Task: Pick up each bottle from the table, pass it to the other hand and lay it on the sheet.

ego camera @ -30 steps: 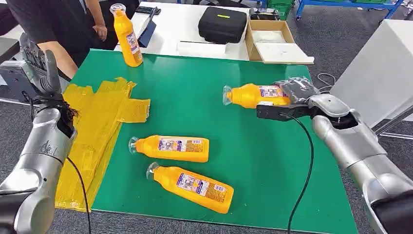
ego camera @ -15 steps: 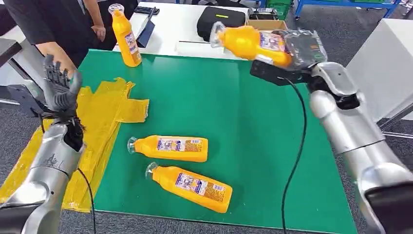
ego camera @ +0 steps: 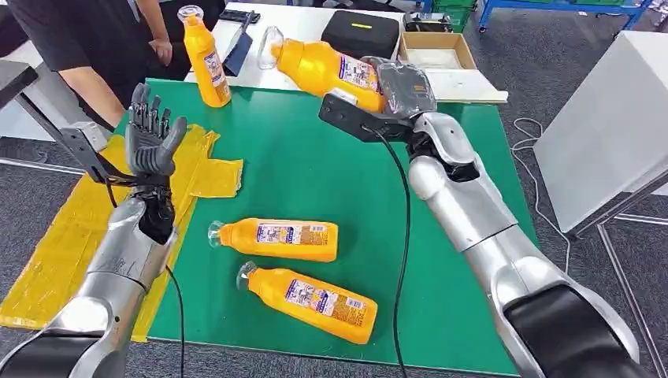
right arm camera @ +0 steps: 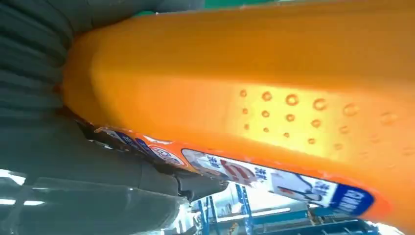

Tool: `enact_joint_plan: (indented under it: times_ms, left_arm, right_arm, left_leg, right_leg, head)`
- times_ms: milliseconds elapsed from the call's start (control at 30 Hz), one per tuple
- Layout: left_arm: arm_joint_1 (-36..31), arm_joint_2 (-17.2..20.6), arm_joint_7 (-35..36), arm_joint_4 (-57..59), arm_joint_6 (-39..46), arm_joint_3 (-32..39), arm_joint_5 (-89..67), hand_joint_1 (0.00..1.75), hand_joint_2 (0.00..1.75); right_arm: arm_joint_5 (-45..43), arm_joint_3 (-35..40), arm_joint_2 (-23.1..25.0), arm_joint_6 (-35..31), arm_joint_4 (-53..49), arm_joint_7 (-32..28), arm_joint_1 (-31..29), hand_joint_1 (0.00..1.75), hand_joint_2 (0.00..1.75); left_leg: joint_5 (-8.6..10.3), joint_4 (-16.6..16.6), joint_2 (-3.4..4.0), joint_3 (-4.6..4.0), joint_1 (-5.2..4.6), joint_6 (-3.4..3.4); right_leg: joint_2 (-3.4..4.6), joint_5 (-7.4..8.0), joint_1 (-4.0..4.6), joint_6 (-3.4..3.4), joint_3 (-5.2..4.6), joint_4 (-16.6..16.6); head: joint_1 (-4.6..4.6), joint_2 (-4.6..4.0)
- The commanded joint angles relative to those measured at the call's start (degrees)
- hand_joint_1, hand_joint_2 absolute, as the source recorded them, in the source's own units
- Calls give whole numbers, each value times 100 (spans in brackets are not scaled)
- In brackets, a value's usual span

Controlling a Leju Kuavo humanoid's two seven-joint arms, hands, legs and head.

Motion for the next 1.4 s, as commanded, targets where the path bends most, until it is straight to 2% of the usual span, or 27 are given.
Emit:
enact_joint_plan:
  times_ms: [33,167,333,800,833,967,1033,1067,1333,1400]
  left_arm:
    - [-193,-375,518,-415,-116,-475,382,0,175]
    - [-21,-468,597,-746,-123,-674,526,0,175]
    - [154,-310,929,-1153,-172,-1125,1203,0,175]
    - [469,-317,1011,-1836,-82,-1736,1419,0,175]
    - [506,-311,990,-1882,-45,-1793,1432,0,175]
    - [546,-362,971,-1913,-35,-1863,1426,0,175]
    - [546,-393,955,-1918,-23,-1894,1414,0,175]
    - [547,-403,952,-1918,-19,-1912,1413,0,175]
    - [528,-464,944,-1909,-8,-1997,1420,0,175]
    - [497,-494,935,-1942,-12,-2019,1435,0,175]
  right_arm:
    - [134,146,1039,-402,780,212,8,171,175]
    - [205,184,1210,-541,809,300,201,171,175]
    - [348,14,1171,-481,599,277,362,171,175]
    - [415,-30,1470,-397,888,291,134,173,175]
    - [377,-104,1466,-403,893,266,95,173,175]
    - [343,-186,1489,-355,910,267,7,173,175]
    - [341,-205,1537,-324,971,268,-17,173,175]
    - [332,-237,1562,-318,1008,280,-22,173,175]
    - [328,-292,1648,-354,1303,278,-75,169,175]
    - [328,-304,1709,-315,1419,257,-52,173,175]
  left_leg:
    - [-14,7,19,19,9,-32]
    - [-4,0,0,9,7,-17]
    - [-13,4,9,19,12,-27]
    - [-8,3,6,4,6,-20]
    - [-23,13,11,25,11,-40]
    - [-5,6,2,-2,7,-18]
    - [-18,16,3,15,10,-35]
    - [-5,6,4,-5,7,-16]
    - [-3,3,2,-4,5,-15]
    - [-4,3,-1,-4,6,-16]
  right_leg:
    - [12,-9,9,-21,14,6]
    - [-4,-6,6,-11,7,-2]
    - [1,-12,8,-19,19,2]
    - [2,-8,4,-14,3,4]
    - [3,-23,8,-28,22,14]
    - [-2,-7,3,-12,-2,5]
    - [-3,-19,6,-23,16,15]
    - [1,-4,3,-11,-5,5]
    - [-1,-4,3,-11,-4,3]
    - [-4,-6,3,-11,-3,3]
  head:
    - [-2,0]
    - [2,0]
    - [2,0]
    - [2,0]
    - [0,0]
    - [0,0]
    - [2,0]
    - [2,0]
    - [2,0]
    - [2,0]
